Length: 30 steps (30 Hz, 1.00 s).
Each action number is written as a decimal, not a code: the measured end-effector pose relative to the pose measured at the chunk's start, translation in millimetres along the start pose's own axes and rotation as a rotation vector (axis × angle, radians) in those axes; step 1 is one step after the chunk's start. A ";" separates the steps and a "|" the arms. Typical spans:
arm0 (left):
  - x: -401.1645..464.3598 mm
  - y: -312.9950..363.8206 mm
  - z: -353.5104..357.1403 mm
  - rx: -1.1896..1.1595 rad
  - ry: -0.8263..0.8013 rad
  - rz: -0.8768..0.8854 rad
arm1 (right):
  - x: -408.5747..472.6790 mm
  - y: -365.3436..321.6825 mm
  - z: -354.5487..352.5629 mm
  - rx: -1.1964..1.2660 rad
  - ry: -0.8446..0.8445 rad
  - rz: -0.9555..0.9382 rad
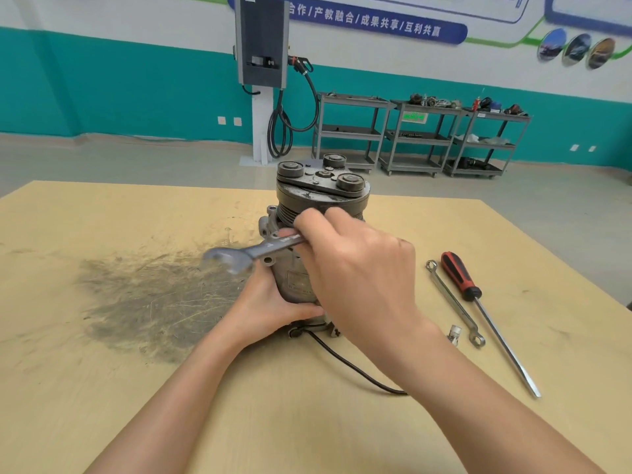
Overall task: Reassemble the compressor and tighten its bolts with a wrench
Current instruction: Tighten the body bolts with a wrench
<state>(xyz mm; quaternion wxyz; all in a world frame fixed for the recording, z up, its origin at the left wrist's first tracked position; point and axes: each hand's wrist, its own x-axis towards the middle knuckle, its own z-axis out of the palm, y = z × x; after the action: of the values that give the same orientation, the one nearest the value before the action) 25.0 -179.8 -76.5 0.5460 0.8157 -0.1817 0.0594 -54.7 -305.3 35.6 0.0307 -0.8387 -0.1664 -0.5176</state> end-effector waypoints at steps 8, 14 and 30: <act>-1.1 -3.2 -2.6 -0.028 -0.020 -0.072 | 14.1 79.0 -4.8 1.286 -0.040 0.891; -1.3 -2.7 -2.1 -0.014 -0.014 -0.081 | 2.5 106.0 26.3 1.567 -0.169 1.248; -1.7 0.5 -3.2 0.021 -0.013 -0.086 | -2.3 101.4 43.9 1.736 -0.396 1.202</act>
<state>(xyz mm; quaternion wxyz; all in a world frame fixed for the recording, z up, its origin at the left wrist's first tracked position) 23.6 -176.6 -75.3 0.5382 0.8289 -0.1491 0.0326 13.5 -391.6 25.6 0.8381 -0.5437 -0.0395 0.0225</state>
